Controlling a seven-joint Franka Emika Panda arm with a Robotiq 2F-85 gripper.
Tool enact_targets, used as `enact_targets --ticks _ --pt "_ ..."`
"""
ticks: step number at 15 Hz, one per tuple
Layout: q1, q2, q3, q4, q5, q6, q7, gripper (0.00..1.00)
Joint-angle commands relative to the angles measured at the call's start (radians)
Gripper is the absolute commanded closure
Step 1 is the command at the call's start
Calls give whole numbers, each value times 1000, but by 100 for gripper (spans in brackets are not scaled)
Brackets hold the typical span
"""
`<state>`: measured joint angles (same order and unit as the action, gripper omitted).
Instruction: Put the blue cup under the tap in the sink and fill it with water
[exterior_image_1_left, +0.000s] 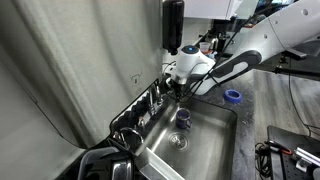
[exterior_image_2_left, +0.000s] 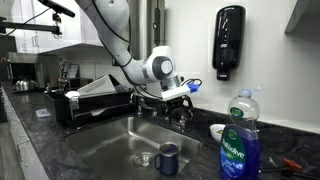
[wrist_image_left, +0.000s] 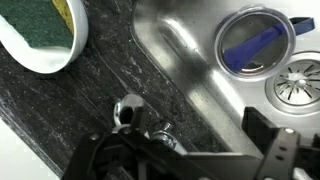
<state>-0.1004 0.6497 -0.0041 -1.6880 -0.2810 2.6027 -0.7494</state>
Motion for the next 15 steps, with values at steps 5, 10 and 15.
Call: enact_targets --ticks 5,10,15 --pt "5 33 -28 27 -55 50 20 0" --pt "6 -12 -32 -26 -58 44 34 0" --pt "9 -104 -40 -121 -50 -1 98 0"
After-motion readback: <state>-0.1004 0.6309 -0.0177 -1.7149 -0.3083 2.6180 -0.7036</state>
